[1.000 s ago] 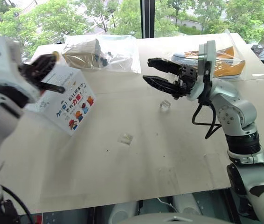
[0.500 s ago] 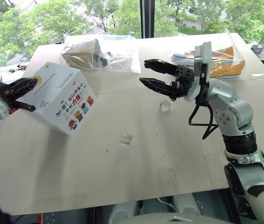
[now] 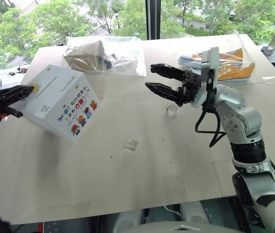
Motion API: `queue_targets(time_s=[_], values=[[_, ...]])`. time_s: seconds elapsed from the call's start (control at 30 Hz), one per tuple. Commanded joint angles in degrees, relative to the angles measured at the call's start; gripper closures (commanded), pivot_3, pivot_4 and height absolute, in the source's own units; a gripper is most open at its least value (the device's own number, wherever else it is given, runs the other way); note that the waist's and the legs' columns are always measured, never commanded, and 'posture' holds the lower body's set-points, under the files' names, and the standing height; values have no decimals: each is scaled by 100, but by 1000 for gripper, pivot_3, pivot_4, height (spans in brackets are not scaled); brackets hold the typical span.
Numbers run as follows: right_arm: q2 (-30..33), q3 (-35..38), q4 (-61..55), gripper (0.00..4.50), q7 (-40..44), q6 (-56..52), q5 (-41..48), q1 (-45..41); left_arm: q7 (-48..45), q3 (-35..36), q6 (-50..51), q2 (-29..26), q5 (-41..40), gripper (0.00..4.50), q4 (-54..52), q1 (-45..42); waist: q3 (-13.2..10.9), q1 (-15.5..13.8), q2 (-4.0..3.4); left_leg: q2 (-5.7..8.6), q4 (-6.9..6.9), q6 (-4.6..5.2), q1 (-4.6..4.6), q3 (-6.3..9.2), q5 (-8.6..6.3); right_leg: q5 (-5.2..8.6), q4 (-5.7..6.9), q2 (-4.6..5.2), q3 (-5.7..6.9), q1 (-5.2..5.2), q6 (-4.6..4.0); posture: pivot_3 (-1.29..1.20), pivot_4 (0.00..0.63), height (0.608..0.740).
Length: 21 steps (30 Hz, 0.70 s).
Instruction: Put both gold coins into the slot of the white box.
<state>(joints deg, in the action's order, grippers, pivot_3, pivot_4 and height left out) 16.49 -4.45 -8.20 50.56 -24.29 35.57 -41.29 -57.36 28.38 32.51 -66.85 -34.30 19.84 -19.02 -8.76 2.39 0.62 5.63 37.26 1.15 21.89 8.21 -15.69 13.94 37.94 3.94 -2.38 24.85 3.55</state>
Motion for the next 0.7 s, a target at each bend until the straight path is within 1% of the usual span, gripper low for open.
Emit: queue_targets(time_s=[0.03,0.17,0.33,0.7], values=[[-32,98,-257,1650,-47,123,13,19,-200,-207,-106,-176,277,4500,408,-263,0,5,0,0,0,0,0,1,0,0,1,-1,2,0,0,0,150,740],[-66,85,-272,1650,-75,142,-10,38,-654,-442,5,-243,329,4500,546,-410,1,10,0,0,2,0,-1,0,0,0,4,-1,-1,0,0,0,150,740],[-88,72,-289,1650,-85,153,-36,60,-980,-540,174,-267,349,4500,530,-424,1,8,-1,0,3,0,-1,0,0,0,4,-1,0,0,0,0,150,740],[-100,100,-332,1650,-121,135,-30,92,-926,-628,234,-167,497,4500,436,-412,2,10,-1,0,4,0,-2,0,0,0,6,-1,0,0,0,0,150,740]])
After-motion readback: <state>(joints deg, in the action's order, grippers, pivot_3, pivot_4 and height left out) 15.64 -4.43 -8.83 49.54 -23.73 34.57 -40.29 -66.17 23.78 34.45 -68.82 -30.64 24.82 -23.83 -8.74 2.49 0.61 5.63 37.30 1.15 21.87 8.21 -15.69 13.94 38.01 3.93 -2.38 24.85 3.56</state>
